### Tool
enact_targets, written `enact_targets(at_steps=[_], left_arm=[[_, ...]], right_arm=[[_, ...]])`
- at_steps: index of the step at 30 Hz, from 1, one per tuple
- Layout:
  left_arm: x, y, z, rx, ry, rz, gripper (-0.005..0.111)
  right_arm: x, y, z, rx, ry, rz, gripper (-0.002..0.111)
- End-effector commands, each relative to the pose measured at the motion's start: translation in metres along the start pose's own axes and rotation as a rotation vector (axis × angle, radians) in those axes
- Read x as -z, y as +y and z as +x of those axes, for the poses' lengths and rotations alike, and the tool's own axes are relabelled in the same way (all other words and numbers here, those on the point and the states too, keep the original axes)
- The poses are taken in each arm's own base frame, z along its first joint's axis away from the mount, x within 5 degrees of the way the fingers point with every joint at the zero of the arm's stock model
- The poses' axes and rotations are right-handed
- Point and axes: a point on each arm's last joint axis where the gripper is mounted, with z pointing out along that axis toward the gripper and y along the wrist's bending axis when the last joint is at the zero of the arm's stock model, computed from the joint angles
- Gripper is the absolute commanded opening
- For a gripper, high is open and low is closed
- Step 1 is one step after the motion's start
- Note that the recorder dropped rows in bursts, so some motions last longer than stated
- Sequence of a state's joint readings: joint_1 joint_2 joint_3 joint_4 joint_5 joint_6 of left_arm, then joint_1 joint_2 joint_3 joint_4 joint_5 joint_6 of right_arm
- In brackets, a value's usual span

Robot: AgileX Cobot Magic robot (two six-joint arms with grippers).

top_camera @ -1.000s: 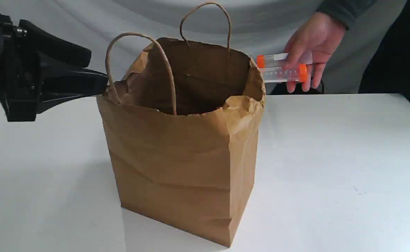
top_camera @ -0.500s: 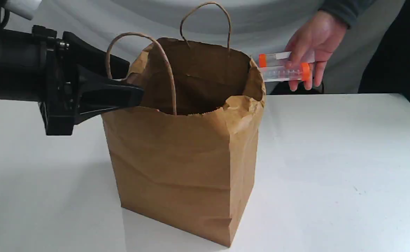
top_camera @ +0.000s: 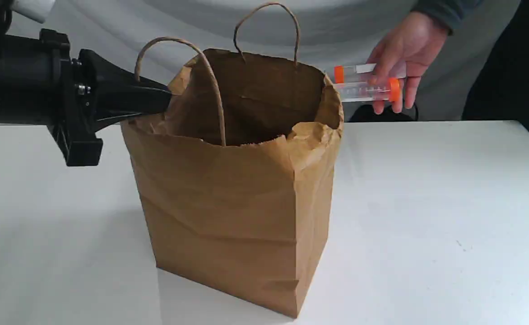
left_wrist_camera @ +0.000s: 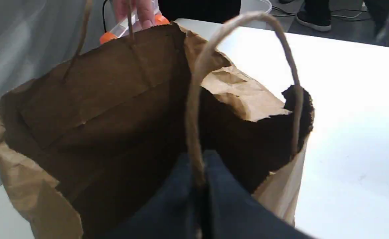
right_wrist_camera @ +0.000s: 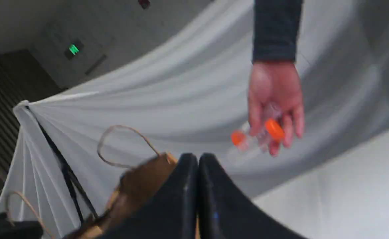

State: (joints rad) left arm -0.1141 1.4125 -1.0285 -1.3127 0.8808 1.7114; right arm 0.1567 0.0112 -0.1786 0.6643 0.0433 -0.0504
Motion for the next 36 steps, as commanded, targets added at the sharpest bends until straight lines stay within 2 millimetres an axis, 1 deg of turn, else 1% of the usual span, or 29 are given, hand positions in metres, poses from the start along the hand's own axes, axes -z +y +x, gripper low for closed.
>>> enact_targets(at_steps=[1, 2, 4, 7, 9, 11, 12, 15, 17, 19, 22, 23, 24, 25, 26, 29, 31, 32, 35, 36], left_arm=[[0.0, 0.002, -0.004, -0.007, -0.009, -0.023, 0.0], [0.0, 0.002, -0.004, -0.007, -0.008, -0.03, 0.0], [0.0, 0.003, -0.004, 0.002, -0.007, -0.037, 0.0], [0.0, 0.003, -0.004, 0.007, -0.01, -0.037, 0.0], [0.0, 0.003, -0.004, 0.01, -0.013, -0.04, 0.0], [0.0, 0.004, -0.004, 0.012, -0.014, -0.047, 0.0], [0.0, 0.004, -0.004, 0.014, -0.013, -0.053, 0.0], [0.0, 0.005, -0.004, 0.02, -0.012, -0.064, 0.0], [0.0, 0.005, -0.004, 0.022, -0.012, -0.066, 0.0], [0.0, 0.006, -0.004, 0.031, -0.012, -0.068, 0.0], [0.0, 0.006, -0.004, 0.034, -0.011, -0.072, 0.0], [0.0, 0.006, -0.004, 0.034, -0.011, -0.072, 0.0], [0.0, 0.006, -0.004, 0.034, -0.011, -0.072, 0.0], [0.0, 0.006, -0.004, 0.036, -0.011, -0.072, 0.0], [0.0, 0.006, -0.004, 0.038, -0.011, -0.072, 0.0], [0.0, 0.006, -0.004, 0.038, -0.011, -0.072, 0.0], [-0.001, 0.007, -0.003, 0.045, -0.009, -0.07, 0.0], [-0.002, 0.007, -0.002, 0.047, -0.008, -0.07, 0.0], [-0.005, 0.009, 0.001, 0.061, -0.001, -0.065, 0.0], [-0.006, 0.01, 0.002, 0.066, 0.0, -0.064, 0.0]], right_arm=[[-0.008, 0.02, -0.03, 0.106, -0.04, -0.013, 0.0], [-0.012, 0.027, -0.039, 0.133, -0.037, -0.018, 0.0], [-0.026, 0.039, -0.054, 0.2, 0.006, -0.013, 0.0], [-0.054, 0.055, -0.072, 0.286, 0.105, -0.003, 0.0], [-0.081, 0.068, -0.087, 0.335, 0.18, -0.006, 0.0], [-0.102, 0.077, -0.096, 0.366, 0.254, -0.014, 0.0], [-0.118, 0.083, -0.103, 0.388, 0.301, -0.023, 0.0], [-0.154, 0.099, -0.118, 0.422, 0.399, -0.051, 0.0], [-0.182, 0.106, -0.123, 0.43, 0.495, -0.068, 0.0], [-0.21, 0.109, -0.122, 0.432, 0.6, -0.079, 0.0], [-0.244, 0.113, -0.124, 0.436, 0.702, -0.1, 0.0], [-0.26, 0.11, -0.118, 0.433, 0.763, -0.101, 0.0], [-0.269, 0.111, -0.118, 0.435, 0.786, -0.108, 0.0], [-0.284, 0.106, -0.11, 0.428, 0.845, -0.108, 0.0], [-0.293, 0.106, -0.108, 0.425, 0.869, -0.115, 0.0], [-0.324, 0.094, -0.086, 0.387, 0.995, -0.129, 0.0], [-0.34, 0.085, -0.07, 0.357, 1.062, -0.138, 0.0], [-0.345, 0.083, -0.067, 0.347, 1.075, -0.143, 0.001], [-0.364, 0.07, -0.042, 0.29, 1.135, -0.152, 0.012], [-0.369, 0.066, -0.035, 0.272, 1.149, -0.157, 0.02]])
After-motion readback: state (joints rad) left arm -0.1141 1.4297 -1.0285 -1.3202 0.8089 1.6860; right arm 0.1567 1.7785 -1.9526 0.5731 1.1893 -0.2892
